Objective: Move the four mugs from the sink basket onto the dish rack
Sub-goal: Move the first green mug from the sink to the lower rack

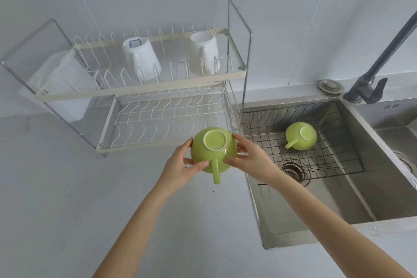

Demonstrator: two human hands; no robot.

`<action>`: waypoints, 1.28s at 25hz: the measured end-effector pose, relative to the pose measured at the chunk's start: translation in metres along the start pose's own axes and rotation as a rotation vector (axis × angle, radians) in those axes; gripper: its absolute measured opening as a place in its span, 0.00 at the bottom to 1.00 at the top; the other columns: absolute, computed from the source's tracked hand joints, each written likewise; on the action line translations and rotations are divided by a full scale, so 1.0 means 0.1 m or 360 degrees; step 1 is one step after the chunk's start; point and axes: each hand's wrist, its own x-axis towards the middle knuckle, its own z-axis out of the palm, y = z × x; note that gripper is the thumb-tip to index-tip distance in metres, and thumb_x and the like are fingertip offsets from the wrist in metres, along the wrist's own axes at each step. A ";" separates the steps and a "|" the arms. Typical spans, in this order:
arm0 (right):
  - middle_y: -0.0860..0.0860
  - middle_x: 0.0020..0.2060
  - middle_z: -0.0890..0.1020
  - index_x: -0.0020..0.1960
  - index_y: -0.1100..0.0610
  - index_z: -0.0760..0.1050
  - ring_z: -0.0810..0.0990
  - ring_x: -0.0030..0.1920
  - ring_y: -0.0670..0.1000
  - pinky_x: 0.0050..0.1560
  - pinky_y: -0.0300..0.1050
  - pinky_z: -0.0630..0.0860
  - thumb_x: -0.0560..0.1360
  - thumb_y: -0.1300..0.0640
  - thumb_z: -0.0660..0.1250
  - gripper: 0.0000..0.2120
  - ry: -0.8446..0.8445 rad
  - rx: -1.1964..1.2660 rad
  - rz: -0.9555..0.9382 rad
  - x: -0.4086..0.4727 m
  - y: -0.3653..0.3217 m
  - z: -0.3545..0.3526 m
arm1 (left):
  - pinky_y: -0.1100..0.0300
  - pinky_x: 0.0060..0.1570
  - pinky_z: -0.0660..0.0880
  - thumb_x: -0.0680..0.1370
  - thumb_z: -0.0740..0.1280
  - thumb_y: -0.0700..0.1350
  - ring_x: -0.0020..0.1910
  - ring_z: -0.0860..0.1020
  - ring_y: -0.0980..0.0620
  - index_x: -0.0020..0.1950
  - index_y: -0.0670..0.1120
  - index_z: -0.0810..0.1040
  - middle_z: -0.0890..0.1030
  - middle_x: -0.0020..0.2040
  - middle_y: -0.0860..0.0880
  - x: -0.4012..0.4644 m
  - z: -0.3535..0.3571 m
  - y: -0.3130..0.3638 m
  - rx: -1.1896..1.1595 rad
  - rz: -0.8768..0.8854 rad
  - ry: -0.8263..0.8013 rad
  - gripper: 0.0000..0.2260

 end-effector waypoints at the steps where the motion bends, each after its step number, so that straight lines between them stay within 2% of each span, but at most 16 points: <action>1: 0.57 0.63 0.75 0.72 0.55 0.60 0.76 0.61 0.53 0.65 0.51 0.73 0.69 0.61 0.71 0.35 0.0022 0.0027 0.0006 0.05 -0.04 0.05 | 0.61 0.52 0.68 0.72 0.70 0.45 0.51 0.77 0.50 0.72 0.50 0.57 0.66 0.70 0.52 0.03 -0.05 -0.02 0.0002 0.0001 0.0000 0.33; 3: 0.57 0.63 0.75 0.72 0.56 0.60 0.75 0.62 0.53 0.66 0.51 0.73 0.70 0.61 0.71 0.34 0.0045 0.0087 0.0027 0.14 -0.10 0.12 | 0.61 0.52 0.67 0.72 0.69 0.45 0.50 0.76 0.50 0.72 0.51 0.57 0.66 0.69 0.52 0.10 -0.13 -0.03 0.0030 0.0009 0.0002 0.33; 8: 0.57 0.65 0.74 0.73 0.55 0.58 0.73 0.64 0.55 0.67 0.54 0.71 0.71 0.60 0.69 0.34 0.0103 0.0026 0.0052 0.50 -0.24 0.22 | 0.53 0.51 0.76 0.71 0.71 0.43 0.42 0.78 0.46 0.71 0.49 0.61 0.69 0.69 0.49 0.49 -0.34 -0.01 0.0070 0.0013 -0.0003 0.32; 11: 0.56 0.65 0.74 0.73 0.55 0.58 0.72 0.65 0.55 0.67 0.53 0.70 0.71 0.60 0.69 0.34 0.0116 0.0039 0.0108 0.77 -0.31 0.22 | 0.57 0.46 0.77 0.70 0.72 0.42 0.40 0.79 0.45 0.70 0.48 0.62 0.70 0.68 0.47 0.78 -0.41 -0.02 0.0068 0.0011 -0.0005 0.32; 14: 0.57 0.64 0.74 0.73 0.56 0.59 0.72 0.64 0.56 0.65 0.48 0.71 0.72 0.62 0.67 0.33 0.0106 0.0078 0.0174 1.01 -0.37 0.17 | 0.67 0.37 0.76 0.70 0.72 0.43 0.42 0.79 0.46 0.70 0.48 0.62 0.71 0.68 0.47 1.05 -0.42 -0.04 0.0055 -0.0023 -0.0007 0.31; 18: 0.57 0.65 0.73 0.73 0.56 0.59 0.73 0.64 0.57 0.66 0.52 0.71 0.72 0.63 0.65 0.31 0.0147 0.0079 0.0189 1.28 -0.43 0.17 | 0.75 0.28 0.74 0.70 0.71 0.43 0.41 0.77 0.46 0.71 0.48 0.62 0.70 0.67 0.47 1.34 -0.37 -0.07 0.0033 -0.0045 0.0045 0.31; 20: 0.57 0.66 0.72 0.73 0.56 0.59 0.73 0.64 0.57 0.64 0.50 0.71 0.73 0.63 0.64 0.30 0.0179 0.0043 0.0175 1.36 -0.44 0.20 | 0.73 0.30 0.74 0.71 0.71 0.44 0.40 0.77 0.46 0.71 0.48 0.61 0.70 0.67 0.47 1.42 -0.32 -0.09 0.0040 -0.0048 0.0069 0.31; 21: 0.56 0.66 0.72 0.73 0.55 0.59 0.72 0.64 0.57 0.63 0.49 0.71 0.73 0.63 0.64 0.30 0.0204 0.0045 0.0178 1.39 -0.43 0.22 | 0.71 0.34 0.75 0.71 0.70 0.45 0.40 0.77 0.46 0.71 0.48 0.61 0.70 0.68 0.47 1.45 -0.30 -0.10 0.0045 -0.0061 0.0079 0.31; 23: 0.55 0.66 0.72 0.73 0.54 0.59 0.72 0.64 0.57 0.64 0.50 0.71 0.73 0.62 0.63 0.29 0.0248 0.0052 0.0155 1.42 -0.40 0.25 | 0.59 0.48 0.76 0.71 0.70 0.46 0.44 0.77 0.46 0.71 0.49 0.60 0.70 0.69 0.48 1.50 -0.30 -0.11 0.0054 -0.0083 0.0086 0.31; 25: 0.55 0.68 0.71 0.73 0.54 0.59 0.72 0.65 0.56 0.64 0.49 0.69 0.74 0.61 0.63 0.29 0.0241 -0.0052 0.0135 1.44 -0.40 0.26 | 0.53 0.55 0.74 0.71 0.70 0.47 0.47 0.77 0.47 0.72 0.49 0.60 0.70 0.69 0.47 1.52 -0.32 -0.12 0.0060 -0.0099 0.0058 0.32; 28: 0.55 0.68 0.69 0.73 0.53 0.57 0.70 0.65 0.55 0.62 0.47 0.68 0.75 0.59 0.62 0.29 0.0199 -0.0214 0.0126 1.46 -0.42 0.24 | 0.58 0.56 0.70 0.72 0.69 0.47 0.53 0.78 0.45 0.73 0.49 0.57 0.71 0.69 0.46 1.53 -0.32 -0.12 0.0120 -0.0111 0.0030 0.32; 30: 0.55 0.68 0.69 0.74 0.52 0.56 0.68 0.66 0.56 0.64 0.46 0.66 0.75 0.59 0.62 0.29 0.0184 -0.0293 0.0112 1.45 -0.40 0.24 | 0.64 0.52 0.66 0.73 0.67 0.48 0.57 0.77 0.45 0.73 0.49 0.55 0.73 0.67 0.45 1.53 -0.30 -0.12 0.0224 -0.0105 0.0006 0.32; 32: 0.55 0.69 0.67 0.74 0.54 0.54 0.64 0.68 0.58 0.67 0.47 0.62 0.75 0.57 0.63 0.31 0.0167 -0.0426 0.0072 1.44 -0.35 0.25 | 0.65 0.49 0.64 0.74 0.66 0.49 0.53 0.77 0.45 0.73 0.49 0.54 0.71 0.69 0.45 1.55 -0.29 -0.11 0.0261 -0.0084 -0.0023 0.32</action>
